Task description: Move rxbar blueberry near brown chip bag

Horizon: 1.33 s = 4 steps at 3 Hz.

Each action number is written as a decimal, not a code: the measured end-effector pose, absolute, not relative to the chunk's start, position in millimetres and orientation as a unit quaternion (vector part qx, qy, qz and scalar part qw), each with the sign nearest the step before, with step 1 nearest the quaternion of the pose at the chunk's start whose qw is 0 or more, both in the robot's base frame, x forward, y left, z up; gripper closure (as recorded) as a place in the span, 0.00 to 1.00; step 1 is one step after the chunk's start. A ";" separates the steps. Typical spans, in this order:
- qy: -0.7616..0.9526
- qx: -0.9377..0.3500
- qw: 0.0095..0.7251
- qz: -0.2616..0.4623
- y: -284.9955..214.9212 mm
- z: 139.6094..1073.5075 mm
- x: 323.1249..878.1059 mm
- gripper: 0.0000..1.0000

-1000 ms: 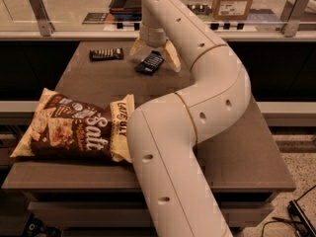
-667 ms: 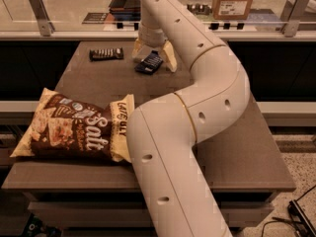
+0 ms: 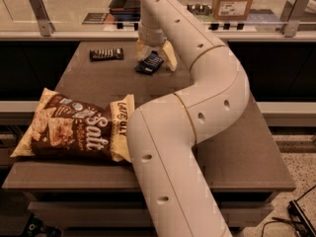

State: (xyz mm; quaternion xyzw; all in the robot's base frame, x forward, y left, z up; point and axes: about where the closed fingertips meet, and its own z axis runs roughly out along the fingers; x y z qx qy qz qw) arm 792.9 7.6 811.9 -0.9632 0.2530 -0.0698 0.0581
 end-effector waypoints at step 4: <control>0.262 -0.958 0.073 -0.088 5.0 833.8 794.9 1.00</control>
Offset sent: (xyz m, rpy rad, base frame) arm -0.0009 0.0001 0.0060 0.0000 -0.0002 0.0002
